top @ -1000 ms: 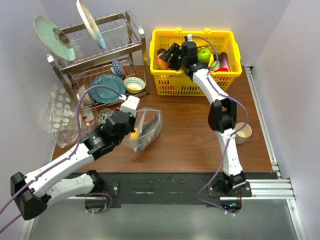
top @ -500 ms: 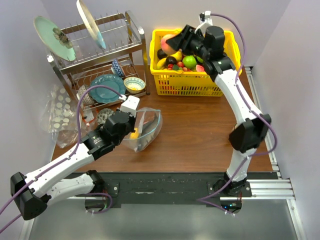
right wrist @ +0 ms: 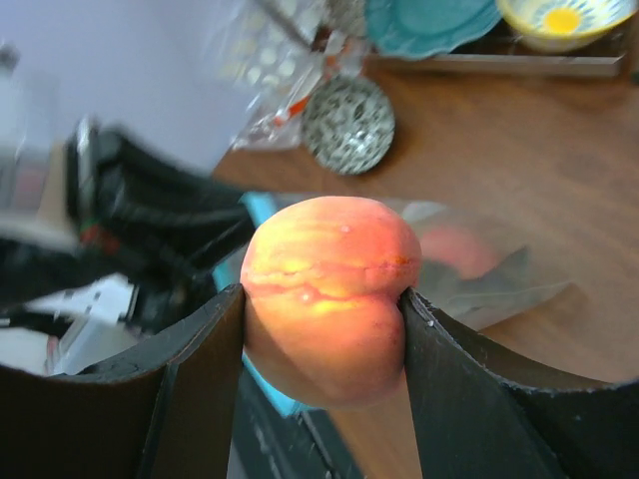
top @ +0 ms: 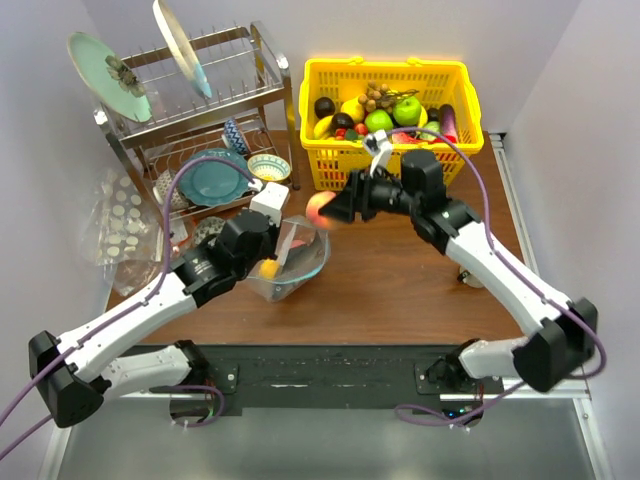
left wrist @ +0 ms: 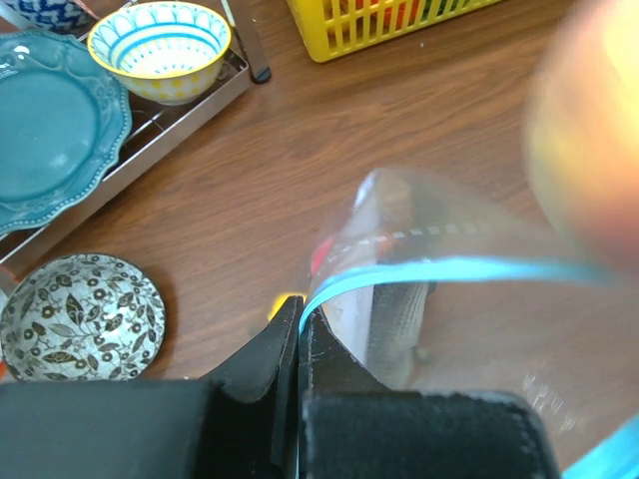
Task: Place the food in the zip-top bag and seal the zipper
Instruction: Place the fake fruit in the zipper food storage bag.
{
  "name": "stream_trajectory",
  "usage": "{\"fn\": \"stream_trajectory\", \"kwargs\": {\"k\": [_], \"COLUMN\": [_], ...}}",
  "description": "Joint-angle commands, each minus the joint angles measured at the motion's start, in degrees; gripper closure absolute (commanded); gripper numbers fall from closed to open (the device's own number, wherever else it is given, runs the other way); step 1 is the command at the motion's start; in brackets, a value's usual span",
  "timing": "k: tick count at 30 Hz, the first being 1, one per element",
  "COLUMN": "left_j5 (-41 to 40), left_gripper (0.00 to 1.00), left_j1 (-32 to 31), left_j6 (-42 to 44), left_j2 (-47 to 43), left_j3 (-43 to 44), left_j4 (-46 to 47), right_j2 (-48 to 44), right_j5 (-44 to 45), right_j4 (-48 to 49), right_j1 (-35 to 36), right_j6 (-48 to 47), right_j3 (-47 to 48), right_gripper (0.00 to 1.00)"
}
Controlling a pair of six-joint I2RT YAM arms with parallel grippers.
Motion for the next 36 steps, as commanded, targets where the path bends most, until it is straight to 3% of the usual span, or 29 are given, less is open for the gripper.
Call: {"fn": "stream_trajectory", "kwargs": {"k": [1,10,19,23,27,30,31,33,36], "left_j5": [1.9,5.1,8.2,10.9,13.1,13.1,12.8,12.2,11.2], "left_gripper": [1.0,1.0,1.0,1.0,1.0,1.0,1.0,1.0,1.0], "left_j1": [0.3,0.3,0.2,0.3,0.3,0.4,0.3,0.3,0.3], "left_j6": [-3.5,-5.3,-6.7,-6.9,-7.5,-7.7,-7.8,-7.7,-7.5], "left_j2": [2.3,8.2,10.0,9.5,8.6,8.0,7.8,7.8,7.7], "left_j3": [5.3,13.5,18.2,19.0,19.6,19.6,19.6,19.5,19.3], "left_j4": [-3.4,-9.4,-11.8,-12.0,-12.0,-11.7,-11.9,-12.0,-12.2], "right_j2": [-8.9,-17.6,-13.0,-10.0,-8.6,-7.2,-6.9,-6.8,-7.5], "right_j5": [0.1,0.9,3.0,11.0,15.2,15.1,14.8,13.3,13.1], "right_j4": [4.3,5.9,6.0,5.7,8.5,9.4,9.4,9.4,8.8], "right_j1": [2.8,7.6,11.4,11.7,11.7,11.7,11.6,11.8,11.8], "right_j6": [-0.1,-2.2,-2.0,-0.6,2.0,4.4,4.7,5.0,5.5], "right_j3": [-7.0,-13.5,-11.7,-11.4,-12.4,-12.3,-12.2,-11.9,-12.0], "right_gripper": [0.66,0.66,0.66,0.73,0.72,0.46,0.24,0.12,0.06]}}
